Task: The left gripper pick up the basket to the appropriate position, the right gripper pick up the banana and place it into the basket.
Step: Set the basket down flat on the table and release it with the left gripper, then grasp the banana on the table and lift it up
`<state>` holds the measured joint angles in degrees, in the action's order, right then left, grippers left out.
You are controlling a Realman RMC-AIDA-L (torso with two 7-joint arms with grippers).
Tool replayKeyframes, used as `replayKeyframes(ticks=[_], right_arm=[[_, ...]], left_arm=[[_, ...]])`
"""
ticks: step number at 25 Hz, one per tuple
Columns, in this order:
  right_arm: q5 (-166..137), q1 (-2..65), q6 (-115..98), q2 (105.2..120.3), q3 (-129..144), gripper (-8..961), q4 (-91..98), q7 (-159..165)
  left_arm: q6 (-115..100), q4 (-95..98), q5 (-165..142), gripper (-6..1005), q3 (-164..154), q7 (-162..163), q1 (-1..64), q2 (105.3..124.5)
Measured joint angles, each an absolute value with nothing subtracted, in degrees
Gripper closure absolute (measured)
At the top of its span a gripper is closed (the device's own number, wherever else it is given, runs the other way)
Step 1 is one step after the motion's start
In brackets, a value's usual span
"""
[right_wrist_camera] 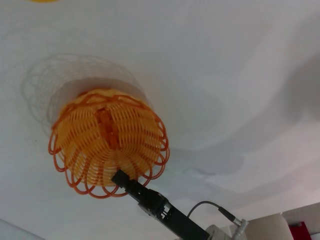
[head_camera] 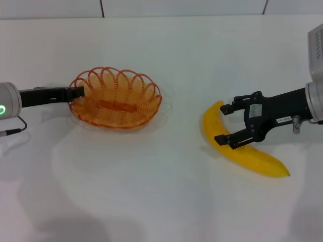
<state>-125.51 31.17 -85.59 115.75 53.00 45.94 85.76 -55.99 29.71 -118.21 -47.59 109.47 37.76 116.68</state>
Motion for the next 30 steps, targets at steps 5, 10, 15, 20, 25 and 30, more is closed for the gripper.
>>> replayKeyframes(ticks=[5,10,15,20,25,30], right_arm=[[-125.5,31.2,-85.6,115.75,53.0,52,46.0,85.8],[-125.5,31.3,-85.6,115.75,53.0,52,46.0,85.8],[-125.5,31.3,-85.6,115.75,53.0,52,45.9,85.8],[-125.5,31.3,-85.6,115.75,52.9,52,45.9,85.8],[-125.3,31.3,-85.5,115.75,52.6,52,46.0,85.8],[-125.1,31.3,-85.3,115.80,52.4,52,46.0,85.8]], left_arm=[[-56.0,29.7,-118.2,787,-47.7,109.4,37.8,116.77],[-56.0,29.7,-118.2,736,-47.7,109.4,37.7,116.80],[-56.0,29.9,-117.3,542,-47.6,107.3,37.5,116.88],[-56.6,32.6,-115.5,532,-47.6,103.2,35.6,116.72],[-58.8,37.6,-110.5,521,-47.9,96.4,32.6,116.81],[-63.1,38.4,-105.6,521,-47.9,87.6,30.4,116.72]])
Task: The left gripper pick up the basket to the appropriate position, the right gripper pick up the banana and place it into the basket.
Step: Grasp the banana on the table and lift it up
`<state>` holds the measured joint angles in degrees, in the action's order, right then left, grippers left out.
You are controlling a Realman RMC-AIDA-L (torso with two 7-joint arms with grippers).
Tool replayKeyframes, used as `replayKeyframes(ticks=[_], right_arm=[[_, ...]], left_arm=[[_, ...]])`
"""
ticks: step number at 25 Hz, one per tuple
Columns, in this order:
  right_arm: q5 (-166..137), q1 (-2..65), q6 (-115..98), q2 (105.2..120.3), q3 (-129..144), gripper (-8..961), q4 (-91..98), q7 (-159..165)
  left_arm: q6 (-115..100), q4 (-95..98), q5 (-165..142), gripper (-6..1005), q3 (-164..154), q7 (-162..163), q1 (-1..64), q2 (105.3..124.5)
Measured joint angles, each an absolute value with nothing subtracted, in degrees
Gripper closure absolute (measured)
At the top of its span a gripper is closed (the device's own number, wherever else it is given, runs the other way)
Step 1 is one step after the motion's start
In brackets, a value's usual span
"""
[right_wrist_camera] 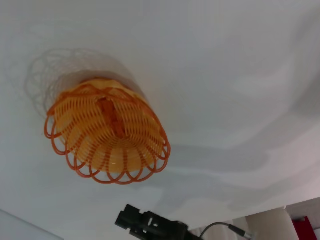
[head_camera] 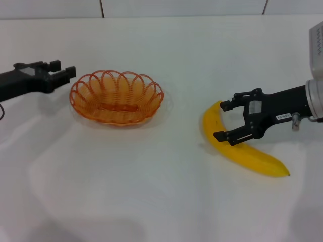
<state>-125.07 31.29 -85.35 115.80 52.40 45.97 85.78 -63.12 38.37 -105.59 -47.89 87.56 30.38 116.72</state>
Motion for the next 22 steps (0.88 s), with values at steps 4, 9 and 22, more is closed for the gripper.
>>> replayKeyframes(ticks=[4,9,22], right_arm=[[-125.0,31.3,-85.0,115.86,52.3,52,45.8,85.8],[-124.7,31.3,-84.9,116.28,52.3,52,46.1,85.8],[-123.4,31.7,-81.8,116.40,52.3,53,46.3,86.5]], left_arm=[[-67.0,38.4,-103.6,523,-47.8,80.8,28.4,116.78],[-71.6,38.1,-101.0,526,-47.5,72.1,24.8,116.78],[-77.2,36.1,-96.2,527,-47.7,62.4,18.3,116.51]])
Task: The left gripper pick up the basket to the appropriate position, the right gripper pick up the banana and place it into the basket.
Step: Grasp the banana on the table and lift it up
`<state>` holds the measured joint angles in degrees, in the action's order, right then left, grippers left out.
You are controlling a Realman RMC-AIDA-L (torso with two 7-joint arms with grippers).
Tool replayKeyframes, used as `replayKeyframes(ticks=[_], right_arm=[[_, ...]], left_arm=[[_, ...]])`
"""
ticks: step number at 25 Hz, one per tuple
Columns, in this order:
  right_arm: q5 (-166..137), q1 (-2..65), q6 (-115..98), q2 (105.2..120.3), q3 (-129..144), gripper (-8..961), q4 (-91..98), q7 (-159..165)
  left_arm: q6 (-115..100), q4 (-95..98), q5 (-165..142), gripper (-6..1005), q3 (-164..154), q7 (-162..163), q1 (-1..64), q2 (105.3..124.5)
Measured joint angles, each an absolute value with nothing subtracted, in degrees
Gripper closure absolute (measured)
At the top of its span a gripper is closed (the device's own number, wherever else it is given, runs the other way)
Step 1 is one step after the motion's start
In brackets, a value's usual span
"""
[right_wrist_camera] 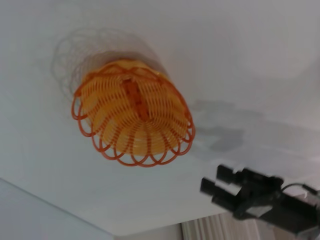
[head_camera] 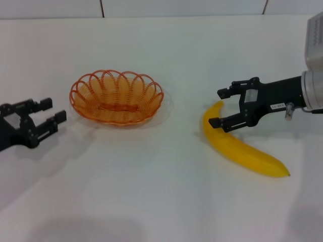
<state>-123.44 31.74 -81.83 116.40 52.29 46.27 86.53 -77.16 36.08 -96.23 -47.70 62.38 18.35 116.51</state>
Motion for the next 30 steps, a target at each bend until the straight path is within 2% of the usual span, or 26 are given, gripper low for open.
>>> replayKeyframes(ticks=[7,17,30], right_arm=[[-123.5,31.2,-82.4,116.84,56.5,53,53.4,95.3],[-131.1,23.3,-83.7,116.91,74.7,53,77.2,118.4],[-135.9,26.0,-85.7,116.72,76.3,55,71.6,122.5]], left_arm=[[-77.4,34.7,-98.1,527,-47.9,60.9,18.0,116.40],[-77.4,34.5,-99.1,528,-47.9,61.1,17.6,116.40],[-76.9,34.2,-99.1,528,-47.9,60.9,18.0,116.36]])
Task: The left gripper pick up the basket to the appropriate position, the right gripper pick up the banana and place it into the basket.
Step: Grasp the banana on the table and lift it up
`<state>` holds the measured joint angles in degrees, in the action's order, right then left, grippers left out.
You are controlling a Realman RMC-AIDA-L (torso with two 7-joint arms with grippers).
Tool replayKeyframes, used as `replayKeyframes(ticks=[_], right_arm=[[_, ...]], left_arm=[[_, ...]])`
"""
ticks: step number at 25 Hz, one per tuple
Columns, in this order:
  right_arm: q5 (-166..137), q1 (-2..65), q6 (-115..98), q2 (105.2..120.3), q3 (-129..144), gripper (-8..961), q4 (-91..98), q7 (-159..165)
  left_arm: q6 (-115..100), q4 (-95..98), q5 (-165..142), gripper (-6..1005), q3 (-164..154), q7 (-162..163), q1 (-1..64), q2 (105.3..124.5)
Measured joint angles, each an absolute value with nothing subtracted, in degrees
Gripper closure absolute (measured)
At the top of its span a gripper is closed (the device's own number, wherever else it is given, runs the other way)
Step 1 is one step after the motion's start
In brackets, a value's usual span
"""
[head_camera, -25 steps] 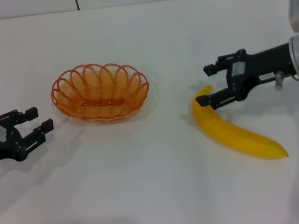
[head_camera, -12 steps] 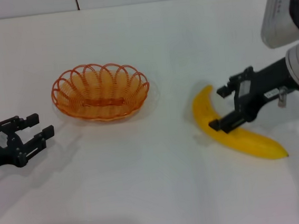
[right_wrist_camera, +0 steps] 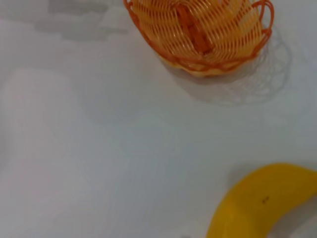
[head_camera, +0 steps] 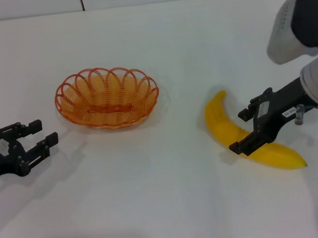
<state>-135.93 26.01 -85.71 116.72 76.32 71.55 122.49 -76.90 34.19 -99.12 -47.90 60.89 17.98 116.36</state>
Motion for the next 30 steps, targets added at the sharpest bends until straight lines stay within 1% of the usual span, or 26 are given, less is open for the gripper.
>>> replayKeyframes(ticks=[10,20,26,30], right_arm=[[-138.2,30.5,-82.8,116.66,76.4,58,62.6,122.2],[-138.3,30.9,-82.1,116.72,76.5,60,62.0,122.1],[-138.3,30.9,-82.2,116.64,76.4,220,62.0,122.4],[-138.0,30.9,-82.5,116.63,75.9,412,62.7,122.4]], left_arm=[[-76.9,34.2,-99.1,529,-47.9,61.0,18.3,116.36],[-76.8,34.2,-99.8,530,-47.9,61.1,18.7,116.36],[-76.8,34.2,-99.8,530,-47.8,61.0,18.7,116.36],[-76.8,34.2,-99.8,530,-47.6,60.9,18.7,116.36]])
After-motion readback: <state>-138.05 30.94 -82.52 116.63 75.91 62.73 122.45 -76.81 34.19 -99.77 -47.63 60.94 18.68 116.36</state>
